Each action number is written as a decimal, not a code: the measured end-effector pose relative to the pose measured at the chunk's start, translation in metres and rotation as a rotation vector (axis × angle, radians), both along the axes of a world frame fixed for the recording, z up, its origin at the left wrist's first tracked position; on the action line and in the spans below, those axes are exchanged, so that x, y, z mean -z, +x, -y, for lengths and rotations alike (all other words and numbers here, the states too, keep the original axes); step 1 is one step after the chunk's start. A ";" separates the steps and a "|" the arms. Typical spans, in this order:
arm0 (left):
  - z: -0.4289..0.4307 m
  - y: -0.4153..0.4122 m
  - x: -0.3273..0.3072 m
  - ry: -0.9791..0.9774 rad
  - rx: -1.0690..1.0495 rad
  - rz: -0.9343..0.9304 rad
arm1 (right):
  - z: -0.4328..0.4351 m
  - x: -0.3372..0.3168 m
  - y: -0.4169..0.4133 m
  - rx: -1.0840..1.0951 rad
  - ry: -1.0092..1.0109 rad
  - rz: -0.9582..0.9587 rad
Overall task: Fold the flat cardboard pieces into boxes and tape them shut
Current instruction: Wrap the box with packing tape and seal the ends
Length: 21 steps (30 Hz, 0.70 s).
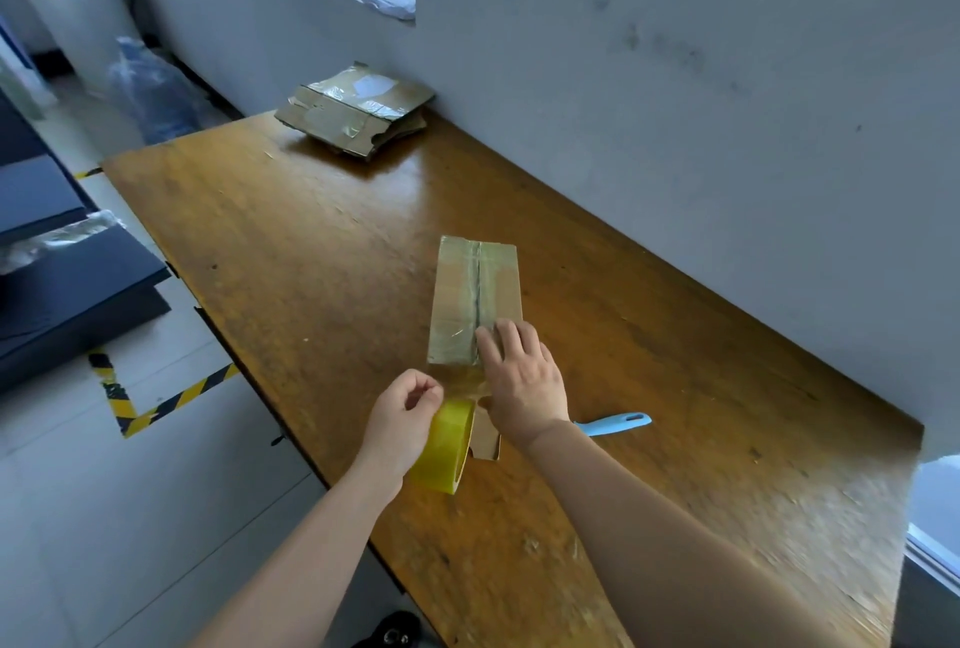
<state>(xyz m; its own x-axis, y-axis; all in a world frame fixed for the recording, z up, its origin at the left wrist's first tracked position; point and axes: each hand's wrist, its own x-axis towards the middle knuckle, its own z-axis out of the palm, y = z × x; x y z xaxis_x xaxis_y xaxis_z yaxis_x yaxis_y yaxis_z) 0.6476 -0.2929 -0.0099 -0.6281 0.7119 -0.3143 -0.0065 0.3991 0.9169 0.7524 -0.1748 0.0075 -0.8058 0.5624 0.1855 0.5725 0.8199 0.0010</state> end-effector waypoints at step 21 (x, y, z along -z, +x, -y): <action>-0.003 -0.034 -0.083 0.155 0.055 -0.092 | 0.013 -0.099 -0.021 0.003 -0.643 -0.358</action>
<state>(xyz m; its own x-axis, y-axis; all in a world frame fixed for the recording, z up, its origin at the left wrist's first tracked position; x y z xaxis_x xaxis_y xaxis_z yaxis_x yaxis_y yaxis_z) 0.6133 -0.2899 0.0726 -0.6082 0.7812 -0.1407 0.0985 0.2501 0.9632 0.7315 -0.1876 0.1060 -0.7557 0.6512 0.0700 0.4499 0.5938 -0.6671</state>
